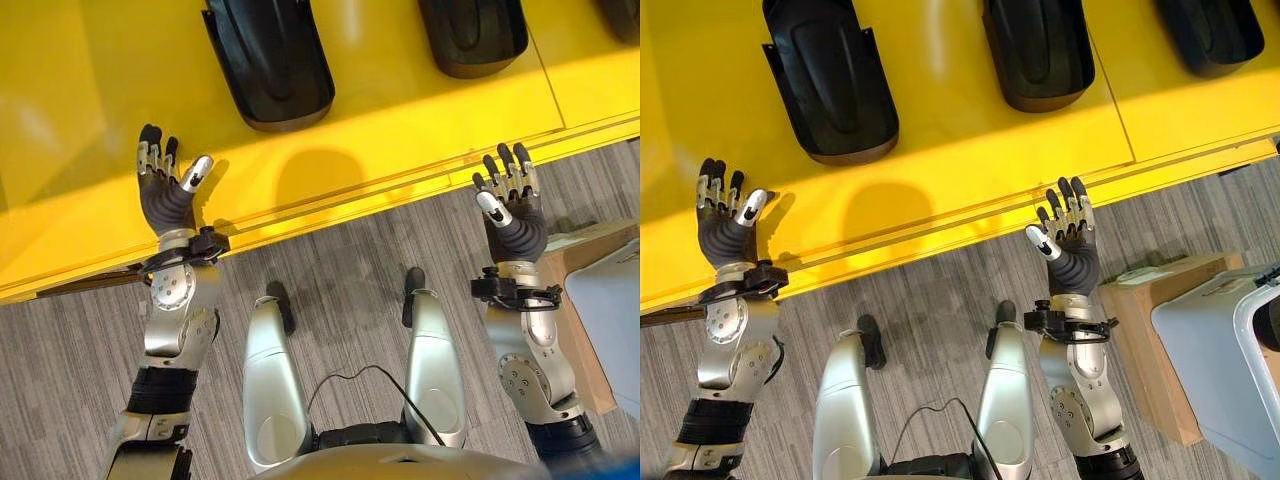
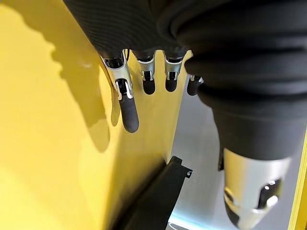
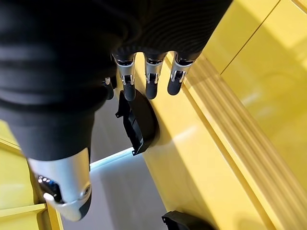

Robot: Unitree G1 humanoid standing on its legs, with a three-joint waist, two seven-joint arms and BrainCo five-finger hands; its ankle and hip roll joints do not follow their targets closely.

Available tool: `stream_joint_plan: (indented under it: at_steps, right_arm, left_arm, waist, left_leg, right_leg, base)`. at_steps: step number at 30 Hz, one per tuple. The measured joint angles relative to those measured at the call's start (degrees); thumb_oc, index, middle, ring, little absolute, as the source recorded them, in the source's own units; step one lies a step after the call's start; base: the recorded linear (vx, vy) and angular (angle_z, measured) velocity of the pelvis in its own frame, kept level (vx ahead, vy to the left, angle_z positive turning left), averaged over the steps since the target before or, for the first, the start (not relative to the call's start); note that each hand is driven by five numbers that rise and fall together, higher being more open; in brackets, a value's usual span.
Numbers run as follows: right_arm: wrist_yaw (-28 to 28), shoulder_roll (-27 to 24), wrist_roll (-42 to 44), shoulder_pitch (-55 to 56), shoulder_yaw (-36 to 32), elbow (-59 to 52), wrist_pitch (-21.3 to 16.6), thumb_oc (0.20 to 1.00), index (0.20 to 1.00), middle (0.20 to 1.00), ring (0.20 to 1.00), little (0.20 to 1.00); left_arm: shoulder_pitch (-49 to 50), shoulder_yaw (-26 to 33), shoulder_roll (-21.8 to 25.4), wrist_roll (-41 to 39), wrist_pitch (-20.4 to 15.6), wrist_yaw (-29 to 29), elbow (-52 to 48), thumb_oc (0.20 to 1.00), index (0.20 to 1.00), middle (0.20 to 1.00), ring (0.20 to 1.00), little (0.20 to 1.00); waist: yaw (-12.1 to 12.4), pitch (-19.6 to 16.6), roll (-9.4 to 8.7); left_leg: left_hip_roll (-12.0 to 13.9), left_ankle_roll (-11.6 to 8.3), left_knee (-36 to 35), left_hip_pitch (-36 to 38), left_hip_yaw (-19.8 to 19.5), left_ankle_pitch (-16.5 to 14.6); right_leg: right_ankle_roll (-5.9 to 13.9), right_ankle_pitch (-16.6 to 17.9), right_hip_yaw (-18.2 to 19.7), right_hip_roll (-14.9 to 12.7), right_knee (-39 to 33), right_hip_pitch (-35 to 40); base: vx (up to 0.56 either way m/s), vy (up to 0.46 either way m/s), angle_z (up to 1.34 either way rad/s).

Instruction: Move parts from the plastic box to the shelf.

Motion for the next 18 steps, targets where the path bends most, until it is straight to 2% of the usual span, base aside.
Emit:
stream_joint_plan:
  at_steps: [13,18]
  right_arm:
    - [-0.6,0.0,-0.6,-0.4,-2.3,-0.2,-0.1,1.000,1.000,1.000,1.000,1.000]
    - [-0.7,0.0,-1.8,-0.2,-2.3,-0.2,-0.1,1.000,1.000,1.000,1.000,1.000]
  left_arm:
    - [4.0,0.2,-0.6,-2.2,0.1,-2.0,-2.8,1.000,1.000,1.000,1.000,1.000]
    - [7.8,-2.0,-0.6,-3.9,0.5,-4.8,-4.9,1.000,1.000,1.000,1.000,1.000]
  waist:
    - [1.2,0.2,0.64]
    - [1.3,0.2,0.85]
  left_leg:
    - [-0.1,-0.15,-0.8,0.6,0.1,0.2]
    - [-0.2,-0.28,-1.9,2.5,0.0,0.4]
  right_leg:
    - [0.01,0.0,-0.1,0.0,0.0,0.2]
    - [0.01,0.0,-0.6,-0.1,-0.8,2.2]
  base:
    - [0.00,0.000,0.00]
    - [0.02,-0.029,0.02]
